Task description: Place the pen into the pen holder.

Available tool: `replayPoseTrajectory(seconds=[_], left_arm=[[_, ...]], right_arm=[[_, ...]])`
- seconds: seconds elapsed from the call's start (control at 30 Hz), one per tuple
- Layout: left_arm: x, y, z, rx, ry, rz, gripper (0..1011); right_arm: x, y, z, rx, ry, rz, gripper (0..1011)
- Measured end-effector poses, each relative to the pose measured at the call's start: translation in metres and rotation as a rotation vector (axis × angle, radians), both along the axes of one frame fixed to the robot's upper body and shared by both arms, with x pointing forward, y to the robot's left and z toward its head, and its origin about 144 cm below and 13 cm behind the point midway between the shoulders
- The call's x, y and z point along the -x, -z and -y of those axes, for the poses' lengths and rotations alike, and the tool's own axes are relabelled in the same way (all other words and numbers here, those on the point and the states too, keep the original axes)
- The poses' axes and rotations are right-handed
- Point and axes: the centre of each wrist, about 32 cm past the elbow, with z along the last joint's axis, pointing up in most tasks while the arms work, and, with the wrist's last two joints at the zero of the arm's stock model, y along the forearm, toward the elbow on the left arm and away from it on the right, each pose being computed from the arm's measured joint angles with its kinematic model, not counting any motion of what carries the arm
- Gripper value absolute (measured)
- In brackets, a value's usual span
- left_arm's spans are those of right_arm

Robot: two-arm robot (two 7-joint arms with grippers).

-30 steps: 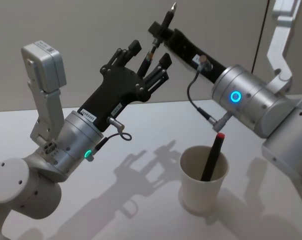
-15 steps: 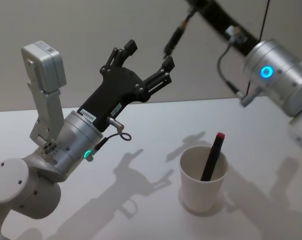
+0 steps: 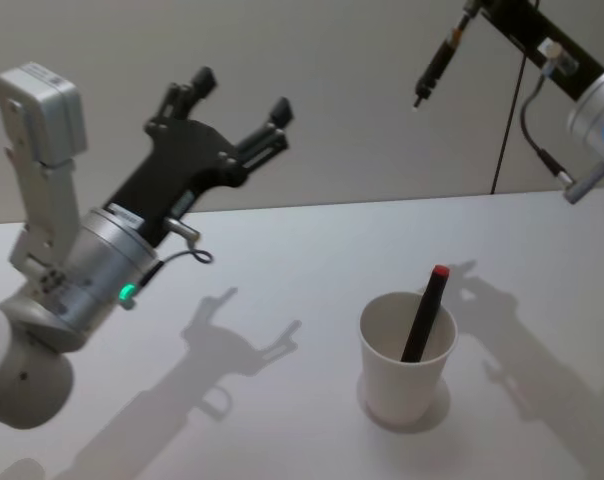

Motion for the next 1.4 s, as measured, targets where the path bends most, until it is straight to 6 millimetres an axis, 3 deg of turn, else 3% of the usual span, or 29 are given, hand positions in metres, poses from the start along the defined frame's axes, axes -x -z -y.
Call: replayPoseTrajectory(seconds=[0.7, 1.4], left_arm=[[0.000, -0.029, -0.054, -0.097, -0.258, 0.017, 1004], [-0.001, -0.038, -0.068, -0.122, -0.324, 0.026, 1004]], right_arm=[[0.008, 0.005, 0.003, 0.313, -0.152, 0.062, 131], [0.022, 0.017, -0.005, 0.648, -0.373, 0.109, 131]])
